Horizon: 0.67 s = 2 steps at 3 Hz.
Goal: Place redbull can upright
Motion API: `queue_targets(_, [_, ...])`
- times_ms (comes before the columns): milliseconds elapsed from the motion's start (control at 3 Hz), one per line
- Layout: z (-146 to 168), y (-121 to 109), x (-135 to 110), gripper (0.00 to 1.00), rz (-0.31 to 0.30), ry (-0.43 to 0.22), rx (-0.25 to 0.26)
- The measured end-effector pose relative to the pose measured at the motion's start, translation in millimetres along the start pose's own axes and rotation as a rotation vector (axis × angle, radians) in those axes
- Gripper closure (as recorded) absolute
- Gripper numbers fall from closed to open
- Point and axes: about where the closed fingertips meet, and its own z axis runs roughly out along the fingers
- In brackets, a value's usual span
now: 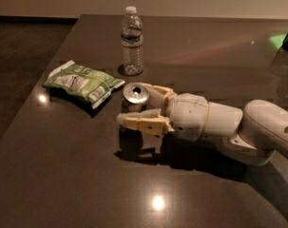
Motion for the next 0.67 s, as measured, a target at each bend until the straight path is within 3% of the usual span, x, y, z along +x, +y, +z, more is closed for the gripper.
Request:
queue_targets(333, [0.6,0.7,2.6,0.0,0.001,0.0,0.002])
queue_targets(667, [0.6,0.7,2.6,0.0,0.001,0.0,0.002])
